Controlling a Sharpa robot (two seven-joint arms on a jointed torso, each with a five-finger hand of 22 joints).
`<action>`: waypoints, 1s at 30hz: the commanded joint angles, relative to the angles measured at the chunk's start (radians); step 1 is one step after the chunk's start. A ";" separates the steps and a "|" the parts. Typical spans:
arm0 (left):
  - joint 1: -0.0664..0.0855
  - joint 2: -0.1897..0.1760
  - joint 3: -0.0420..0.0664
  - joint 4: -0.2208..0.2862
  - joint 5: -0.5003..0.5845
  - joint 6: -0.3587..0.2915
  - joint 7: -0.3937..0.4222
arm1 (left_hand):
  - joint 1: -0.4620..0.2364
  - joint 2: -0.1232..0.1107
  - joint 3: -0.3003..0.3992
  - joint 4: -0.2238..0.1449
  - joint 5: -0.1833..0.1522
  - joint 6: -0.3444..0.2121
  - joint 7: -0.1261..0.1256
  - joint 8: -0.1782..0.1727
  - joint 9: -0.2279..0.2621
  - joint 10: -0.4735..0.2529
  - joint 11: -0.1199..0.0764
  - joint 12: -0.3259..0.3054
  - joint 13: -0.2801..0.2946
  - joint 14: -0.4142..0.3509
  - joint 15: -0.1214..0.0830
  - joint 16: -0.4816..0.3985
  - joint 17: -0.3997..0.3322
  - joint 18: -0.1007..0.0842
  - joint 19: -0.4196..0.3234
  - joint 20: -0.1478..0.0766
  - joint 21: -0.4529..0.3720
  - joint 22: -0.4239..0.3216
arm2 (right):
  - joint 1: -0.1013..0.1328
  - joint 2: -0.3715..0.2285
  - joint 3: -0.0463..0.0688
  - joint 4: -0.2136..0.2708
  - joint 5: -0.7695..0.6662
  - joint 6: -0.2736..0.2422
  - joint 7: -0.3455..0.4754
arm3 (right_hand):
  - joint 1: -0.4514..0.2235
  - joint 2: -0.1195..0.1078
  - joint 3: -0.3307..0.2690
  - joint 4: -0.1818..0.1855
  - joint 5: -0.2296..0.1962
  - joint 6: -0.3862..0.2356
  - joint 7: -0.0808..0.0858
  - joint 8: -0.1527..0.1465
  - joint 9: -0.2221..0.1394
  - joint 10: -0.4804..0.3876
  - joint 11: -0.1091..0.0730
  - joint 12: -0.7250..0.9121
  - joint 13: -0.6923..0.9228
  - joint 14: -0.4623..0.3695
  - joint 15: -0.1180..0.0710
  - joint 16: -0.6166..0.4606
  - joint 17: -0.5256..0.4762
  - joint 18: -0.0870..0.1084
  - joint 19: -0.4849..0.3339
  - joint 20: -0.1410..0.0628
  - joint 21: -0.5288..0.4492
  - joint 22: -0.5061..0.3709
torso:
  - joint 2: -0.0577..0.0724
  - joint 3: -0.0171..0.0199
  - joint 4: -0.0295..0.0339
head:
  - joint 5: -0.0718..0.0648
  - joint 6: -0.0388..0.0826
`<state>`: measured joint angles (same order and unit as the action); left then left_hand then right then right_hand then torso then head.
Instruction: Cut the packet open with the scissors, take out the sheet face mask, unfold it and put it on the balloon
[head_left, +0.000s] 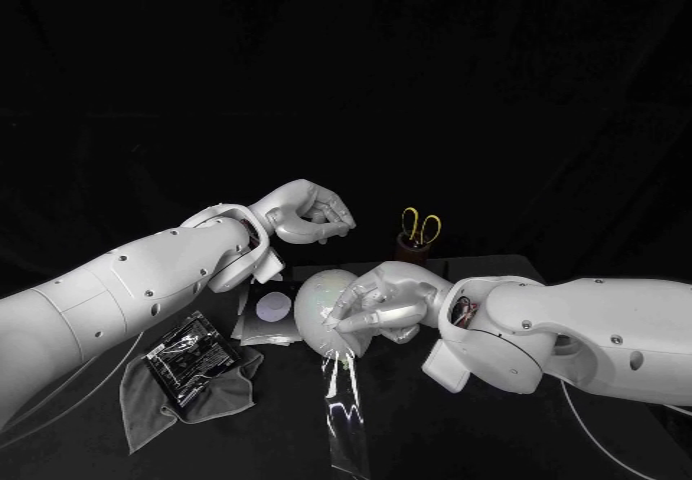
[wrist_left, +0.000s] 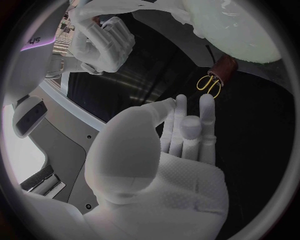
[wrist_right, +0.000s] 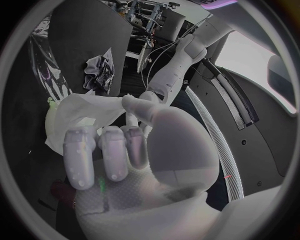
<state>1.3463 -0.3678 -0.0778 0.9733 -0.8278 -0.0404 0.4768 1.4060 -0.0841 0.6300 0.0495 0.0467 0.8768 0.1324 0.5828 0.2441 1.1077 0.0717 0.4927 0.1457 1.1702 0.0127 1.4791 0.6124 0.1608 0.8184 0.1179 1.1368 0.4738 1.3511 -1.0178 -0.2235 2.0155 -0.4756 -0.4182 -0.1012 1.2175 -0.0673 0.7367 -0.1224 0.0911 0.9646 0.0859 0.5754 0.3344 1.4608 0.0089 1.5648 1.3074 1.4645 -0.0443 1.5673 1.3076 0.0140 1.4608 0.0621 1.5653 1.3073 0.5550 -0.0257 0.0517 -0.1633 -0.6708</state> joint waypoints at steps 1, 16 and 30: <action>0.002 -0.008 0.001 -0.001 0.000 -0.038 0.025 | -0.003 0.006 -0.005 0.001 0.001 0.003 0.007 0.005 0.008 -0.004 0.000 -0.005 -0.001 -0.006 0.002 0.007 0.001 0.019 -0.007 0.000 0.002 0.002 | -0.008 0.019 0.000 -0.004 0.064 -0.074 0.054 | -0.009 -0.001 0.003 0.006 0.005 -0.002 0.004 0.003 0.000 0.108 0.003 0.001 0.261 0.106 -0.005 0.003 0.263 -0.014 0.110 0.000 0.006 0.264 | -0.003 -0.0023 0.0026 | 0.004 -0.002; 0.002 -0.062 -0.002 0.019 0.000 -0.037 -0.029 | -0.001 0.003 -0.012 0.000 0.001 0.001 0.009 0.002 0.007 -0.008 0.002 -0.008 -0.002 -0.025 0.003 0.005 -0.033 0.019 -0.011 0.001 0.005 0.004 | -0.023 0.053 0.001 -0.063 0.131 -0.184 0.079 | -0.008 0.001 0.004 0.007 0.006 -0.004 0.004 0.003 -0.001 0.108 0.002 0.001 0.261 0.106 -0.005 0.003 0.263 -0.014 0.110 0.000 0.006 0.264 | -0.010 -0.0018 0.0039 | 0.015 -0.006; 0.001 -0.142 -0.009 0.111 0.193 -0.017 -0.076 | 0.029 -0.013 -0.041 -0.033 0.001 0.011 0.016 -0.005 0.005 -0.019 0.006 -0.009 0.003 -0.094 0.006 -0.016 -0.133 0.020 -0.033 0.004 0.018 0.014 | 0.026 -0.049 0.005 -0.071 0.077 -0.032 0.022 | -0.004 0.004 0.008 0.006 0.010 -0.006 0.004 0.003 -0.001 0.109 0.002 0.004 0.262 0.106 -0.006 0.003 0.263 -0.014 0.110 -0.001 0.006 0.264 | -0.010 -0.0012 0.0049 | 0.010 -0.003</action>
<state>1.3462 -0.5068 -0.0878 1.0736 -0.7244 -0.0739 0.4248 1.4283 -0.0967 0.5923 0.0173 0.0465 0.8847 0.1403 0.5842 0.2502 1.0969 0.0751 0.4875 0.1483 1.0826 0.0209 1.4664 0.4866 0.1708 0.7896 0.1214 1.1522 0.4870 1.3692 -1.0591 -0.2197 1.9449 -0.3606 -0.5434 -0.0524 1.2175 -0.0674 0.7395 -0.1198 0.0952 0.9623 0.0839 0.5763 0.3325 1.4608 0.0088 1.5642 1.3073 1.4645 -0.0443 1.5673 1.3073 0.0140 1.4604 0.0626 1.5647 1.3079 0.5438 -0.0266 0.0571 -0.1524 -0.6741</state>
